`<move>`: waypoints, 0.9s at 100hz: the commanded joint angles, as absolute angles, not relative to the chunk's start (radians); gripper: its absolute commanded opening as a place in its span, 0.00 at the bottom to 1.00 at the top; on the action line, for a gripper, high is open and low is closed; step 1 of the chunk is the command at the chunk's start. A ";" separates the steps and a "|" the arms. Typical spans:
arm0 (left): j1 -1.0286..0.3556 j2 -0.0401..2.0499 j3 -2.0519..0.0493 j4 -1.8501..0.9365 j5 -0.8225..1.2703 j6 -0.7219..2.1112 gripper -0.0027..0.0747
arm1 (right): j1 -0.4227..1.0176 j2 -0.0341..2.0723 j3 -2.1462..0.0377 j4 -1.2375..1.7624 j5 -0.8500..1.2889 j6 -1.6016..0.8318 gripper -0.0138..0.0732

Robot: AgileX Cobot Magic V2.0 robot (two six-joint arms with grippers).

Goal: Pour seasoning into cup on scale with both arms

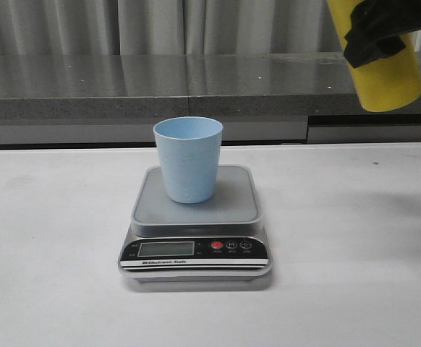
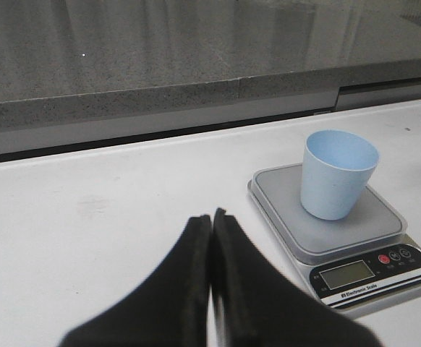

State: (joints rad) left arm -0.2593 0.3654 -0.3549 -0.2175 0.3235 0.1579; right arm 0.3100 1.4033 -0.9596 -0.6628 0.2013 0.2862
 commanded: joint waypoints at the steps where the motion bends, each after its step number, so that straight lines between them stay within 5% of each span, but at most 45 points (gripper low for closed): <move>1: -0.259 0.372 -0.382 -0.231 0.248 0.153 0.01 | 0.266 1.345 -0.916 -0.578 0.041 0.271 0.52; 45: -0.259 0.372 -0.382 -0.231 0.248 0.153 0.01 | 0.185 1.356 -0.519 0.035 -0.655 -0.149 0.52; 90: -0.259 0.372 -0.382 -0.231 0.248 0.153 0.01 | 0.158 1.553 -0.490 0.058 -0.759 -0.159 0.52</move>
